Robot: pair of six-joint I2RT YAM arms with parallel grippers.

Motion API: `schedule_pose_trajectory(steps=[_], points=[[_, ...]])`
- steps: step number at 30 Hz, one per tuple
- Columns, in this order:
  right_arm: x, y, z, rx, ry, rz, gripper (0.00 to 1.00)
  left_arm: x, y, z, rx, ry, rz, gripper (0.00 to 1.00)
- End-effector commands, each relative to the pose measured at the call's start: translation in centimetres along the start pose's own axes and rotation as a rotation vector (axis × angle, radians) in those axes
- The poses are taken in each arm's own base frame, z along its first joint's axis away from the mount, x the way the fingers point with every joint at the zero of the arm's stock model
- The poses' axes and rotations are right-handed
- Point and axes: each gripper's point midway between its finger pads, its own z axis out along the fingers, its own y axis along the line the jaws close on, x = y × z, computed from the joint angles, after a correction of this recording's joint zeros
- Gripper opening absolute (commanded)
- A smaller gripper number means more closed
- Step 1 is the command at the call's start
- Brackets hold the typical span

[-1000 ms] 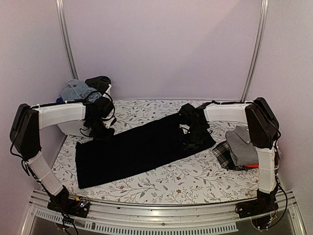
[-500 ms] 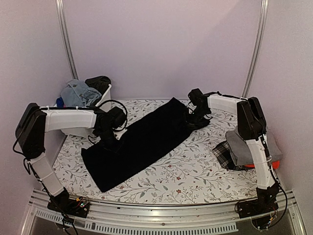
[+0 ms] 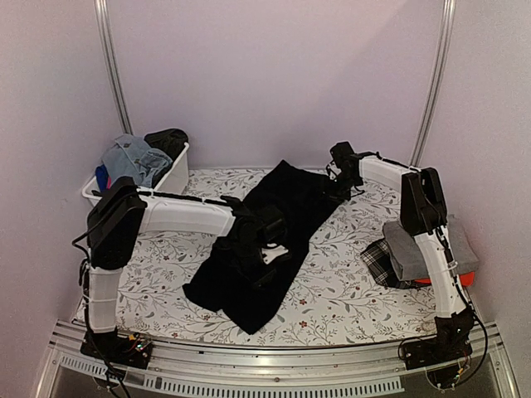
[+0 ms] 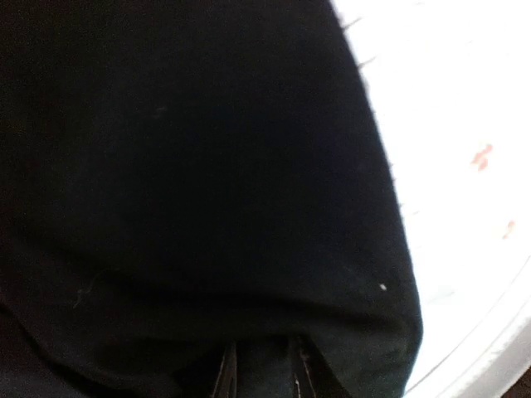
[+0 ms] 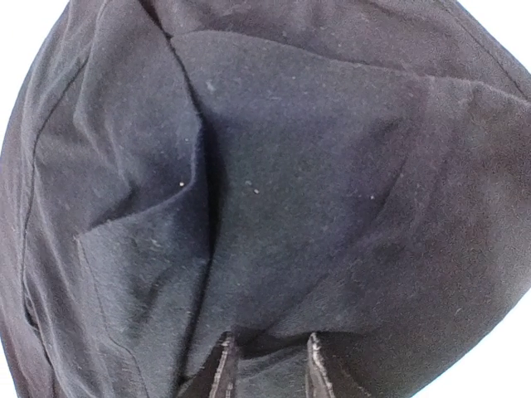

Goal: Fold and stack the mixed laundry pile
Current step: Rotate the rectangle-folded T-shirt at the center of the board.

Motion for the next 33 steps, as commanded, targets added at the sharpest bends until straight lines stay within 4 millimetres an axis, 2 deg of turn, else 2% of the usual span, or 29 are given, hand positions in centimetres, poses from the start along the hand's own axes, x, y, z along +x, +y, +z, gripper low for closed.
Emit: schedule_pose_trajectory(steps=[1, 3, 4, 6, 7, 9, 10, 11, 12, 14, 16, 17, 19, 21, 23, 26, 29, 33], points=[[-1.3, 0.9, -0.2, -0.055, -0.034, -0.021, 0.35, -4.3, -6.3, -1.9, 0.204, -0.097, 0.08, 0.27], [-2.2, 1.8, -2.0, -0.076, -0.06, -0.038, 0.46, -5.5, -6.7, -3.8, 0.215, -0.138, 0.081, 0.32], [-2.9, 2.6, -3.7, -0.097, -0.083, -0.049, 0.5, -5.7, -6.7, -4.9, 0.224, -0.158, 0.082, 0.35], [-3.2, 4.0, -6.0, -0.139, -0.098, -0.059, 0.55, -5.9, -6.2, -7.4, 0.24, -0.201, 0.063, 0.37], [-3.4, 5.3, -8.0, -0.173, -0.119, -0.069, 0.56, -5.8, -5.5, -8.7, 0.245, -0.232, 0.037, 0.38], [-2.0, 7.0, -9.7, -0.209, -0.115, -0.084, 0.57, -5.8, -3.5, -11.4, 0.263, -0.306, -0.022, 0.38], [-0.2, 8.0, -9.7, -0.215, -0.087, -0.096, 0.57, -5.6, -1.7, -12.4, 0.244, -0.34, -0.074, 0.39], [0.8, 9.3, -10.9, -0.236, -0.089, -0.112, 0.58, -5.4, 0.2, -13.4, 0.226, -0.378, -0.126, 0.39], [2.4, 10.4, -11.0, -0.25, -0.07, -0.122, 0.58, -4.9, 2.2, -13.9, 0.213, -0.403, -0.181, 0.39], [5.2, 12.9, -11.6, -0.28, -0.04, -0.148, 0.57, -3.4, 6.4, -13.8, 0.159, -0.419, -0.306, 0.38], [8.4, 14.4, -10.7, -0.262, 0.014, -0.167, 0.55, -2.0, 9.1, -13.5, 0.103, -0.416, -0.363, 0.38], [10.0, 15.0, -10.0, -0.249, 0.043, -0.177, 0.53, -1.4, 10.0, -13.2, 0.072, -0.413, -0.378, 0.38], [12.6, 15.3, -8.1, -0.204, 0.093, -0.177, 0.51, -0.7, 10.6, -12.7, 0.045, -0.408, -0.368, 0.38], [14.2, 15.1, -6.5, -0.166, 0.115, -0.174, 0.51, -0.1, 11.3, -12.4, 0.0, -0.397, -0.373, 0.38], [14.4, 14.6, -5.3, -0.133, 0.117, -0.147, 0.5, 0.3, 11.8, -12.3, -0.029, -0.399, -0.385, 0.38], [13.5, 14.4, -4.5, -0.106, 0.082, -0.142, 0.5, 0.6, 12.5, -11.9, -0.06, -0.405, -0.403, 0.38], [11.7, 14.7, -4.8, -0.109, 0.041, -0.15, 0.51, 1.3, 12.7, -9.9, -0.067, -0.361, -0.403, 0.37], [9.2, 13.4, -5.7, -0.09, -0.016, -0.139, 0.52, 3.2, 13.2, -6.8, -0.119, -0.262, -0.401, 0.37]])
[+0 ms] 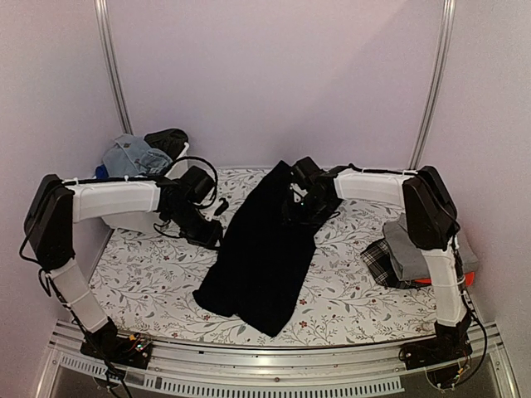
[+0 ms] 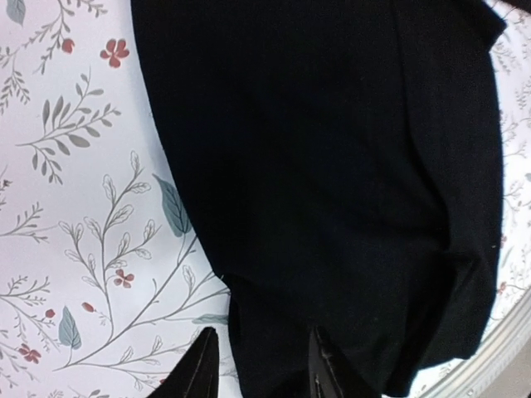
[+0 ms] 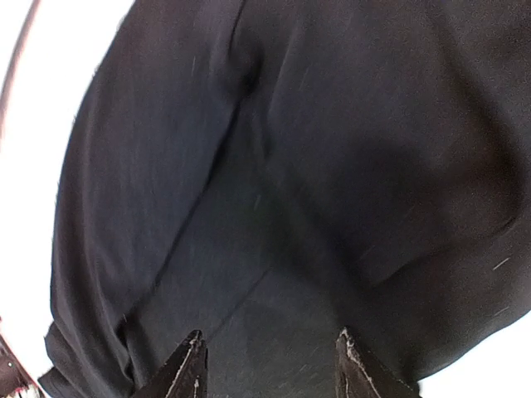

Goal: Fold and stack the mixed laundry pile
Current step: Rotate the rectangle-folded T-shirt at the center of the board.

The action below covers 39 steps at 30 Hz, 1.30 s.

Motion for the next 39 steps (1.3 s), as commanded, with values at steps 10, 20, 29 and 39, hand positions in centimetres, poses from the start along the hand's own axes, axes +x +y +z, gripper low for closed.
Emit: schedule_pose_trajectory(steps=[10, 20, 29, 39], points=[[-4.6, -5.6, 0.3, 0.131, -0.089, 0.035, 0.45, 6.3, 1.7, 4.7, -0.197, 0.215, 0.071, 0.32], [-0.1, -12.8, 4.1, 0.369, 0.074, 0.002, 0.34, 14.0, -2.0, 1.5, -0.105, 0.391, 0.069, 0.24], [-3.1, -17.0, 4.1, 0.508, 0.053, -0.115, 0.33, 17.2, -7.0, -0.6, 0.113, 0.468, 0.121, 0.24], [-10.4, -13.3, 3.7, 0.422, -0.133, -0.211, 0.47, 7.2, -6.7, -2.9, 0.132, 0.188, 0.149, 0.32]])
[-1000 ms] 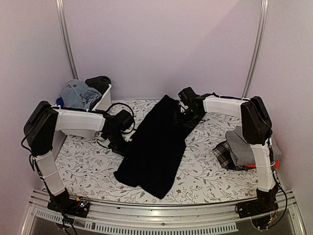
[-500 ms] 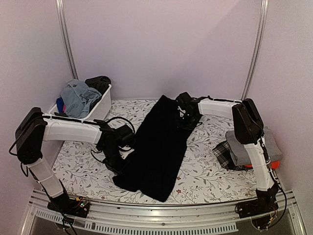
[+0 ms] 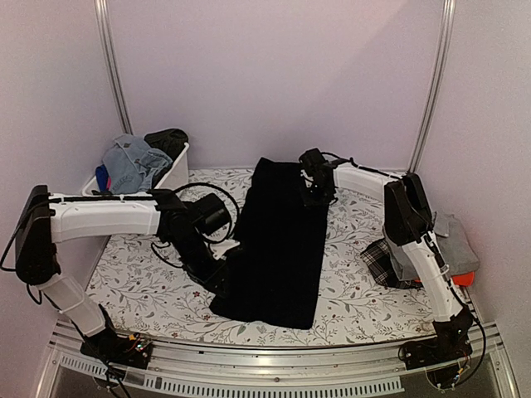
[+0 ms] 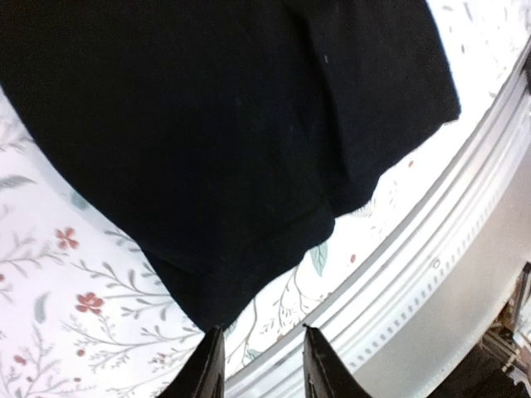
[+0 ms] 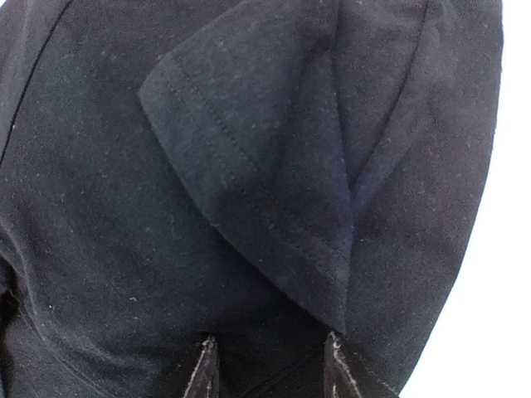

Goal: Fold and stack the mixed laundry pile
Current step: Rotate the rectangle-folded T-shirt at the center of the board.

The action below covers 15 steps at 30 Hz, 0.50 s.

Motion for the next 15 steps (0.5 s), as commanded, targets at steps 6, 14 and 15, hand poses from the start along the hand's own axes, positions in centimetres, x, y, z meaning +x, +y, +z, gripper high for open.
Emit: schedule_pose_trajectory(steps=[6, 14, 15], points=[[-3.4, 1.6, -8.7, -0.167, -0.092, 0.064, 0.61, -8.3, 5.3, -3.6, -0.129, -0.272, -0.039, 0.33], [4.4, 10.6, -14.4, -0.439, 0.081, 0.099, 0.58, -10.8, 6.0, -1.7, -0.125, -0.31, -0.061, 0.33], [6.1, 11.9, -14.6, -0.459, 0.112, 0.096, 0.58, -10.9, 6.1, -1.4, -0.125, -0.31, -0.064, 0.33]])
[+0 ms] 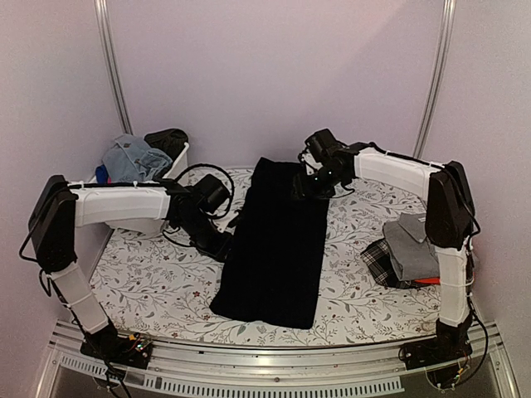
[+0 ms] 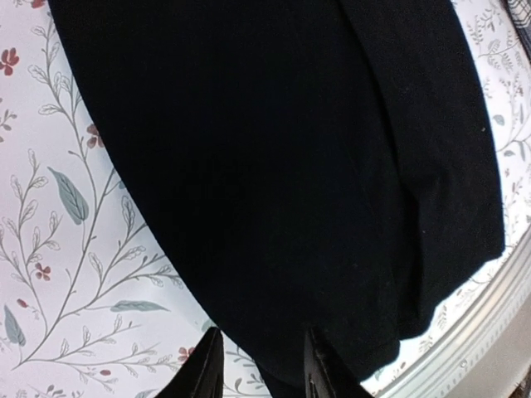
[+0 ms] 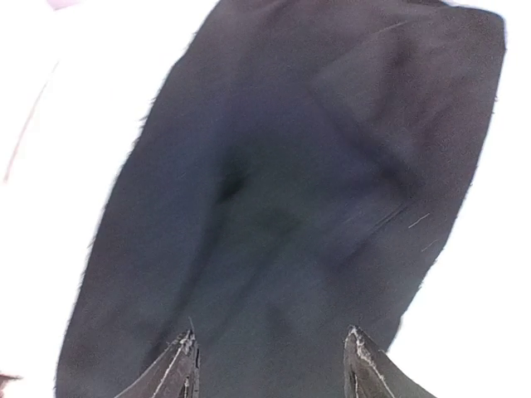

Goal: Fold and stack the mixed laundry pile
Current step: Rotate the rectangle-folded T-shirt at the center of the board.

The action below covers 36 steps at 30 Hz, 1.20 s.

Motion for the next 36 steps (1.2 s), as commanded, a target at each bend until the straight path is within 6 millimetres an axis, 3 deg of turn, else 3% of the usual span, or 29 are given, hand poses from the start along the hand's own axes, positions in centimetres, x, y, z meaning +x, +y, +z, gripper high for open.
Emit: schedule_pose_trajectory(steps=[1, 4, 7, 11, 17, 20, 23, 27, 30, 33, 36], points=[[7.8, 7.2, -0.1, -0.168, 0.164, 0.033, 0.57, -2.2, 0.0, 0.6, -0.006, -0.07, 0.002, 0.33], [12.6, 10.0, 0.3, -0.22, 0.247, 0.042, 0.55, -1.7, 0.7, 1.7, -0.029, -0.044, -0.018, 0.33], [17.1, 11.3, 0.8, -0.234, 0.335, 0.046, 0.54, -0.9, 1.3, 2.2, -0.045, -0.028, -0.041, 0.33], [22.4, 9.5, 1.4, -0.186, 0.449, 0.054, 0.54, 0.4, 2.3, 2.3, -0.065, -0.014, -0.095, 0.35], [27.6, 5.5, -0.2, -0.105, 0.539, 0.01, 0.55, 2.9, 3.0, 0.5, -0.052, -0.04, -0.152, 0.46], [27.3, 5.4, -1.3, -0.116, 0.518, -0.032, 0.56, 3.6, 2.5, -1.0, -0.012, -0.097, -0.155, 0.51], [25.3, 6.9, -2.7, -0.179, 0.462, -0.066, 0.57, 3.8, 1.4, -2.2, 0.054, -0.135, -0.155, 0.52], [21.9, 11.2, -5.6, -0.295, 0.351, -0.109, 0.58, 2.8, 0.6, -2.5, 0.096, -0.172, -0.162, 0.52], [20.9, 15.5, -7.3, -0.4, 0.302, -0.136, 0.56, 1.2, 0.0, -1.9, 0.139, -0.19, -0.181, 0.52], [20.9, 20.2, -8.1, -0.505, 0.272, -0.166, 0.52, -0.7, -1.0, -1.1, 0.202, -0.196, -0.208, 0.51], [22.5, 22.5, -7.2, -0.507, 0.311, -0.179, 0.5, -0.4, -1.3, -0.1, 0.215, -0.145, -0.227, 0.44]])
